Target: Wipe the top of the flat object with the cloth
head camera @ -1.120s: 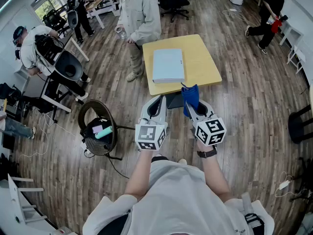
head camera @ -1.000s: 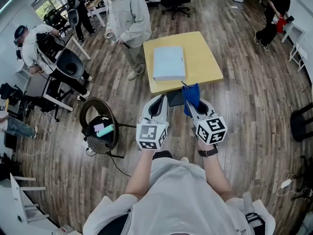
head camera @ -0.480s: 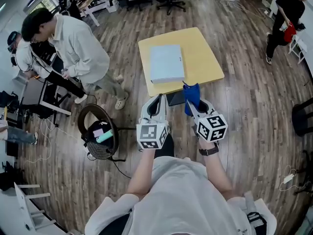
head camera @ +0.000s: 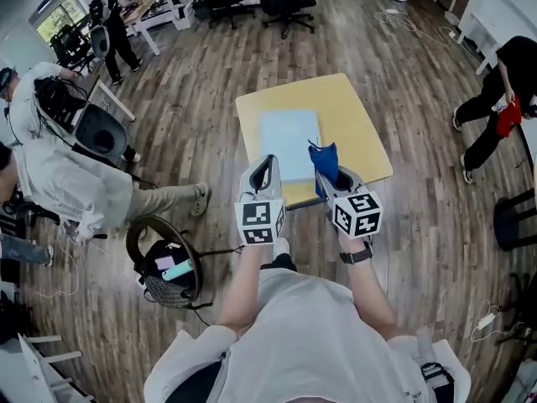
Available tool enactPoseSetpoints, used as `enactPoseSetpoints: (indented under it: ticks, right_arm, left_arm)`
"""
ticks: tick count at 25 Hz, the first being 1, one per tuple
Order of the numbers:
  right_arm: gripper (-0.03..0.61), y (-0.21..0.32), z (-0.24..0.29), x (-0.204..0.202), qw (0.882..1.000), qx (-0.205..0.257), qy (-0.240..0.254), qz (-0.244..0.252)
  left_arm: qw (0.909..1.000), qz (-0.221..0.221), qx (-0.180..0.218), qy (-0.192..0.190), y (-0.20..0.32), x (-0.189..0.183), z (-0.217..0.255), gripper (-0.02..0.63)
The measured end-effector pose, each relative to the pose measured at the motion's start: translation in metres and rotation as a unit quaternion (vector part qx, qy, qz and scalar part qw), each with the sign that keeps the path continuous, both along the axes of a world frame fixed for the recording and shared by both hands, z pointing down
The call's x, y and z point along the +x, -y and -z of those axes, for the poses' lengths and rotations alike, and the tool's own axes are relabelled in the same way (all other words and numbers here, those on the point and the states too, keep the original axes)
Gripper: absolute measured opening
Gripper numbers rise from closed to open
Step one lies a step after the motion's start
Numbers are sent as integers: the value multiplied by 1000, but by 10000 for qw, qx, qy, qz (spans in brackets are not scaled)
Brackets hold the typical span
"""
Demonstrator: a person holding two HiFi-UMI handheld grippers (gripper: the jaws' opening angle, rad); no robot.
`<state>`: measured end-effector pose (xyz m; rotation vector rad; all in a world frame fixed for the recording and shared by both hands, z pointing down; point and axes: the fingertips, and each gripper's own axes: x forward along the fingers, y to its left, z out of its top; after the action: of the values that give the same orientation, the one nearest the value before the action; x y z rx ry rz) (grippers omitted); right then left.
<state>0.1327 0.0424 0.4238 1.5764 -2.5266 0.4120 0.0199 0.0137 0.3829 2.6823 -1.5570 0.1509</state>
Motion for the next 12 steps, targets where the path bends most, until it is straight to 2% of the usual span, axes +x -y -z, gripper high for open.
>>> enactPoseSetpoints:
  ticks: [3,7,9,12]
  right_arm:
    - [75,47,-8,-8,9996,5,40,-288]
    - [75,107,-28,-16,9967,-299,-181,-732]
    - [77,129,-39,-21,9956,-381,-257,-812]
    - [80,153,-56,-32,9958,-532,-102,-733]
  left_arm:
    - [9998,-177,-10,-27,40,-9,-5,3]
    - [9992,-368,-15,-159,89,-23,-9,3]
    - [9990,-429,-19,-125,110,-27,-13,3]
    - [9987,-471,-125,-123,138,-33,-23,3]
